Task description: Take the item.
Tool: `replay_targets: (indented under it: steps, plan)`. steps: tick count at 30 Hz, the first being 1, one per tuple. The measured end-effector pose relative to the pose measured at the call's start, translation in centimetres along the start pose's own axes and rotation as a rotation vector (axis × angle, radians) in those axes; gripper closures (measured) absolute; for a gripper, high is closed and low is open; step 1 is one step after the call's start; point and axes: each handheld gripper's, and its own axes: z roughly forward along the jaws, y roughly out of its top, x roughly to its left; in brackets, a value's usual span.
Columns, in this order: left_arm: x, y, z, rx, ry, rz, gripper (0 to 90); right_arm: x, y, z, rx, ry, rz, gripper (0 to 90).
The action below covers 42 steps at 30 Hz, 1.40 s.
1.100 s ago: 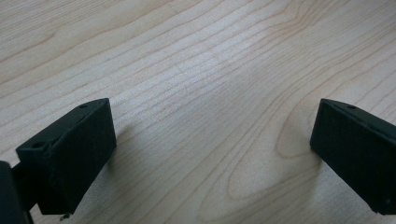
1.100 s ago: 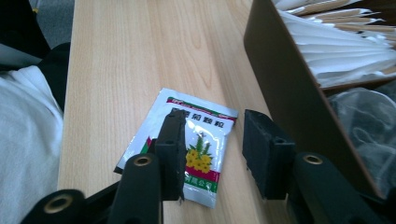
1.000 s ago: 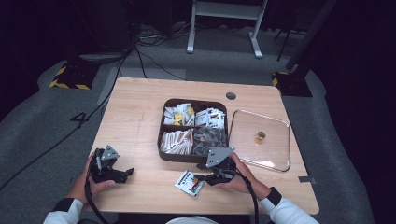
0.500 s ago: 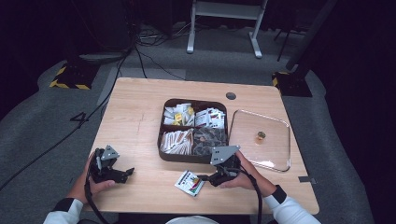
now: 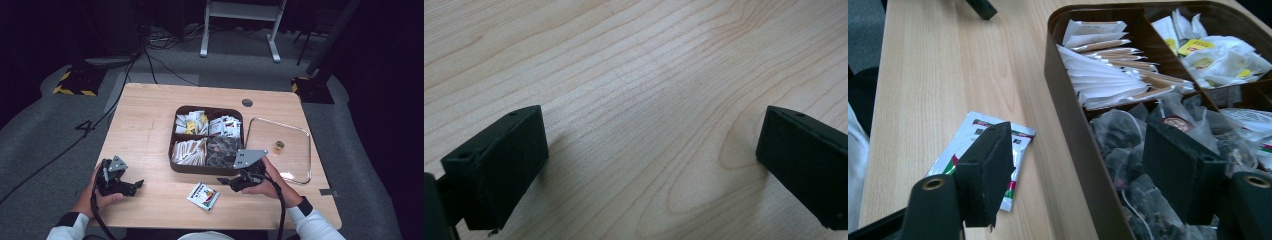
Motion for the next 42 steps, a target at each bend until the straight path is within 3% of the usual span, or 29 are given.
replay_targets:
  steps: [42]
  plan:
    - [0.0,0.0,0.0,0.0,0.0,0.001,0.5,-6.4,-3.5,-5.1,-0.016,-0.23,0.161,29.5]
